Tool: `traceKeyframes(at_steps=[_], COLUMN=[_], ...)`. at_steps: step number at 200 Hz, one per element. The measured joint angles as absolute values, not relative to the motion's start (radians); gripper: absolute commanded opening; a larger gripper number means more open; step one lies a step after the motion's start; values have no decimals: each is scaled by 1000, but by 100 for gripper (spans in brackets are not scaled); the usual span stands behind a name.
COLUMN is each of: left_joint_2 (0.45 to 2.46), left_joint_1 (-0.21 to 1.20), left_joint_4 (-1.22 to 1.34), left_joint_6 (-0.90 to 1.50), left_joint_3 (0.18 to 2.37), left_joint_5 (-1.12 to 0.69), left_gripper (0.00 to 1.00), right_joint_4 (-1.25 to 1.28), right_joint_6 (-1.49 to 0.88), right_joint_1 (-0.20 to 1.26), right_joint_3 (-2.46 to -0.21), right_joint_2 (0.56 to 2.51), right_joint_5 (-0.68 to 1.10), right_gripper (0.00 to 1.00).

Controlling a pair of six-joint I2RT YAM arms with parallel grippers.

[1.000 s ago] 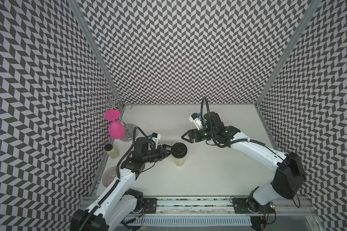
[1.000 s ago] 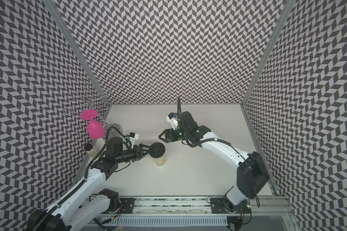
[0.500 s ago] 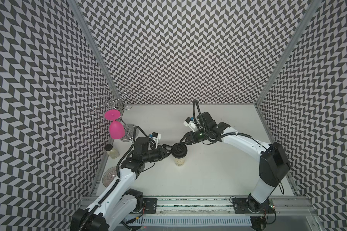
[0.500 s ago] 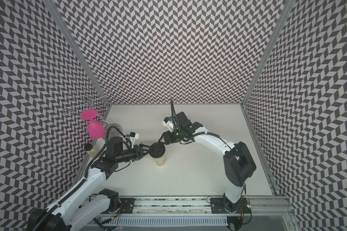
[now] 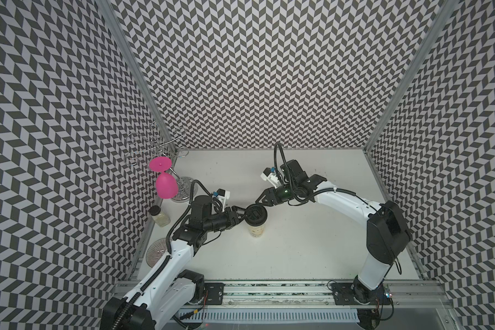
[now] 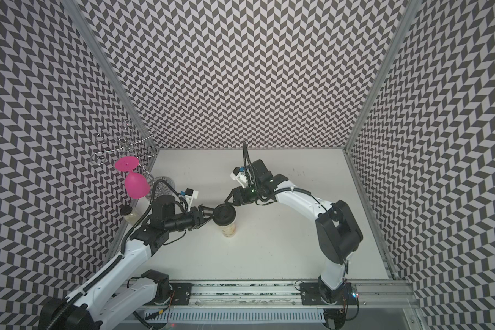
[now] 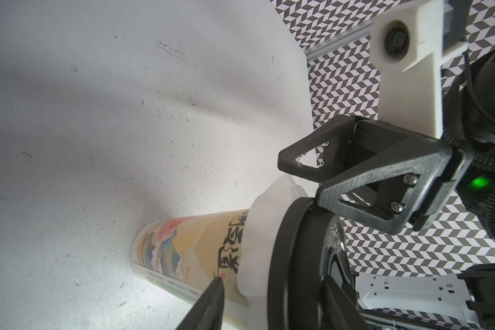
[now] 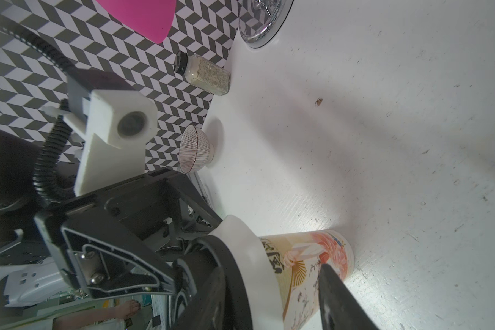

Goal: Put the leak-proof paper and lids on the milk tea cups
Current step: Secure the cup lid on the cup.

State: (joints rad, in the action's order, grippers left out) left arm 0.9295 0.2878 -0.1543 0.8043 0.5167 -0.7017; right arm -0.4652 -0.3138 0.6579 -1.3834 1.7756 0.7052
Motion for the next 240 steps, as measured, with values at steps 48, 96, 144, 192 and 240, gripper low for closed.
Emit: traceKeyframes(at_steps=[48, 96, 144, 192, 240], left_joint_2=[930, 932, 932, 934, 935], left_joint_1=[288, 287, 287, 287, 287], left_joint_4=[-154, -154, -150, -147, -146], left_joint_6=[804, 804, 804, 804, 804], left_joint_3=[517, 517, 514, 514, 514], left_joint_5=[-701, -701, -701, -700, -700], left_gripper=[54, 53, 53, 53, 53], right_joint_4=[-419, -364, -299, -237, -203], right_joint_6=[-313, -309, -303, -303, -303], right_joint_1=[657, 657, 657, 658, 658], right_joint_3=[-1354, -1314, -1269, -1226, -1205], right_joint_2=[1773, 1764, 1748, 1737, 1730], right_joint_5=[710, 715, 713, 710, 708], right_gripper=[47, 46, 46, 45, 45])
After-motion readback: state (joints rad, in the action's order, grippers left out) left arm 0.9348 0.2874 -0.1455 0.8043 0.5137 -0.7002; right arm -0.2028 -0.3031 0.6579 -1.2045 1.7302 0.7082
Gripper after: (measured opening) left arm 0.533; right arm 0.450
